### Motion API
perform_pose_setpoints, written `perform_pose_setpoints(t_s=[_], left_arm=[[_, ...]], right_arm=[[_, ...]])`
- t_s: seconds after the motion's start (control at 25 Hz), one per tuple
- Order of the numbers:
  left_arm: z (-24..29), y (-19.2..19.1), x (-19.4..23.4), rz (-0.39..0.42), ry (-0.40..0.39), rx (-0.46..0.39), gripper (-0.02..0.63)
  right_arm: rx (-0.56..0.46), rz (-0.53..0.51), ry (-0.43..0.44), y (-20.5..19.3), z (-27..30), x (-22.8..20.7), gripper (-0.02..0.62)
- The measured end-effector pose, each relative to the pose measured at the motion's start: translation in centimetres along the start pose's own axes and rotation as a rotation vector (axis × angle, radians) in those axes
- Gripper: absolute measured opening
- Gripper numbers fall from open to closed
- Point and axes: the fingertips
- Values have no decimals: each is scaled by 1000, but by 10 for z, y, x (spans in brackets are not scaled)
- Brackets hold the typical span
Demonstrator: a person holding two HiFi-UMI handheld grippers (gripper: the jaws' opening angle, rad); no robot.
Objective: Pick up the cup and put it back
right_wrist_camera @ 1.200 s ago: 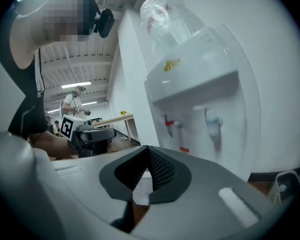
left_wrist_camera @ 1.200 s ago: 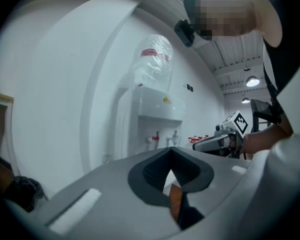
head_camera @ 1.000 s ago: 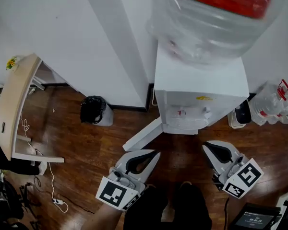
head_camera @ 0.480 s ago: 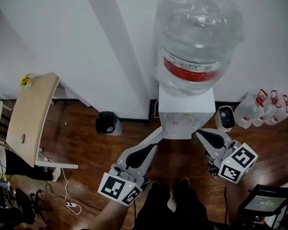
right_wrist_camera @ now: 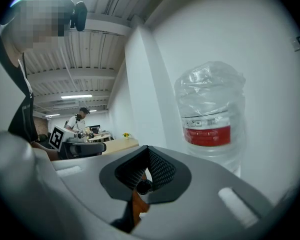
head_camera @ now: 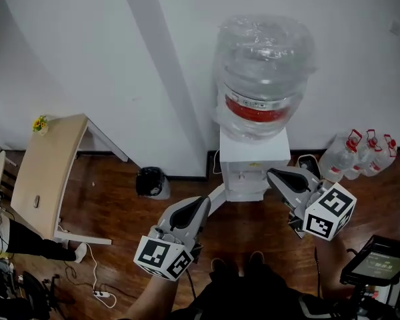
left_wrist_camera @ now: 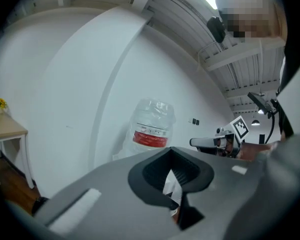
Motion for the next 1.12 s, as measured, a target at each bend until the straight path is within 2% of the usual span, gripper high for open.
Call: perform_pose_setpoints(t_s=[0.16,0.44,1.12], left_arm=[[-16,7,-8,12,4,-10,1],[-24,15,-14,18,-1,-8,1],[-27,-7,-19,-16,-18,41,1]], right_arm=[[7,-38,-5,3,-13,15,0],[-13,-8,-25,8,-19,20,0],[13,6,-41,0,-24,20,0]])
Point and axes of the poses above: the fingertips, and each gripper's own axes: z forward along the fingers, x to its left, y out of its top, and after that the axes turned 9 degrees about -x, right-handed
